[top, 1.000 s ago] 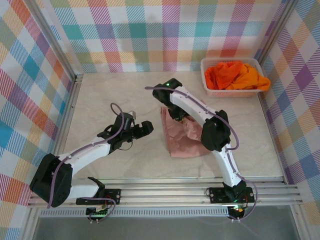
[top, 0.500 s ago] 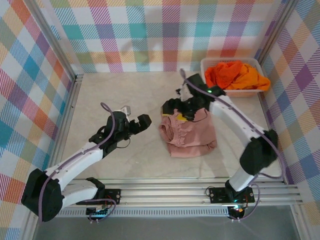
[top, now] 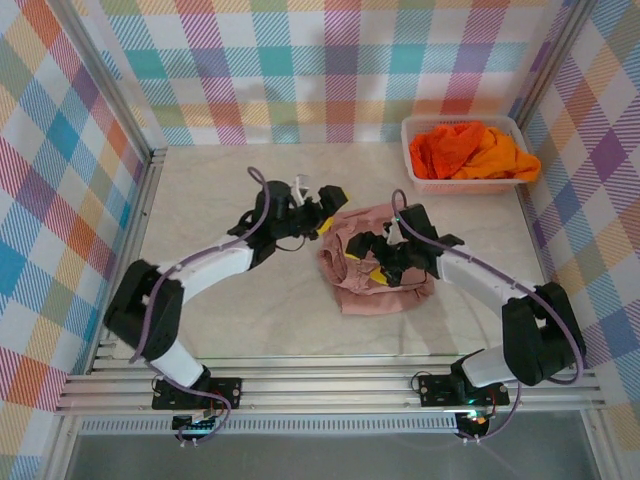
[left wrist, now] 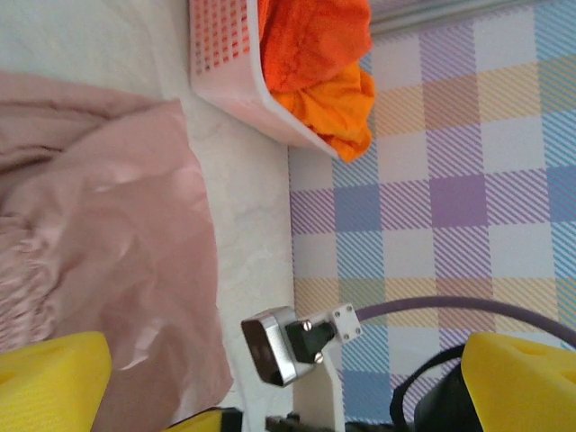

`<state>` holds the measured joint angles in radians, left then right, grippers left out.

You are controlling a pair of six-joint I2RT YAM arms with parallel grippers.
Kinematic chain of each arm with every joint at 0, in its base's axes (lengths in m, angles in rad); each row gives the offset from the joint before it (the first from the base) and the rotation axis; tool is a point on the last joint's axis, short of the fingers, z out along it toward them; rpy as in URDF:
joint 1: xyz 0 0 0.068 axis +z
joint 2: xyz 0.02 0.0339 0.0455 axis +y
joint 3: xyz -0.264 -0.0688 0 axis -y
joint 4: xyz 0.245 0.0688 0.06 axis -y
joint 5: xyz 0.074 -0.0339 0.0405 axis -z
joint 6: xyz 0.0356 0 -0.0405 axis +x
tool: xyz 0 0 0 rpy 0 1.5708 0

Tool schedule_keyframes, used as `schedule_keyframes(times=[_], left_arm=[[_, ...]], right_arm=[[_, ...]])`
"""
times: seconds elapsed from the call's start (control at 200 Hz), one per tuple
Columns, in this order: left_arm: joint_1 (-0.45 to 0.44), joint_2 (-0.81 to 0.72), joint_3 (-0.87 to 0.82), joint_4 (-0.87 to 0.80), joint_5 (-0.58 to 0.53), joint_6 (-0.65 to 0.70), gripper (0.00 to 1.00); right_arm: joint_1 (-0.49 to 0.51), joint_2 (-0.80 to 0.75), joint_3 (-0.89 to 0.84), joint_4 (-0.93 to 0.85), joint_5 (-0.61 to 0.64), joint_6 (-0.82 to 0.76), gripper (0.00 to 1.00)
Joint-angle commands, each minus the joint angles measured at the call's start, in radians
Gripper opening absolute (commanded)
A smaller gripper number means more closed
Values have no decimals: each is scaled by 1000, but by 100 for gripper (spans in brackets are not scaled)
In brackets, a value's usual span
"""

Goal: Fold and stack the shorts

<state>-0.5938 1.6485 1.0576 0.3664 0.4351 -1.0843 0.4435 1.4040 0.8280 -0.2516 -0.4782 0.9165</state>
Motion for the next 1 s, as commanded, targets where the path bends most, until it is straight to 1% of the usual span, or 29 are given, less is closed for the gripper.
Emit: schedule_keyframes(times=[0.0,0.085,0.21,0.405,0.51,0.56,0.605,0.7,0.765,0.88,0.995], left_arm=[[-27,100,41,123,47,-98,100],[-34,181,55,172,48,-127,100],[-32,275,73,153,33,-90,100],[-17,337,49,66,-9,13,100],[1,340,29,47,-8,45,100],[9,319,27,52,7,55,100],[9,286,32,36,13,77,100],[9,199,66,-45,25,132,100],[13,127,84,-103,22,172,100],[42,0,112,-265,-29,245,100],[112,-117,96,-410,-80,310,100]], right_arm=[[-7,-23,-60,175,12,111,100],[-8,-15,-113,235,4,150,99],[-8,6,-186,295,6,189,100],[-9,23,-268,346,-23,205,99],[-11,-8,-273,353,-65,189,99],[-11,-45,-254,299,-60,154,100],[-13,-93,-222,214,-33,106,99],[-19,-185,-122,-3,70,-16,99],[-17,-214,-44,-135,141,-105,100],[-12,-189,92,-331,289,-237,100],[46,-95,237,-454,432,-324,99]])
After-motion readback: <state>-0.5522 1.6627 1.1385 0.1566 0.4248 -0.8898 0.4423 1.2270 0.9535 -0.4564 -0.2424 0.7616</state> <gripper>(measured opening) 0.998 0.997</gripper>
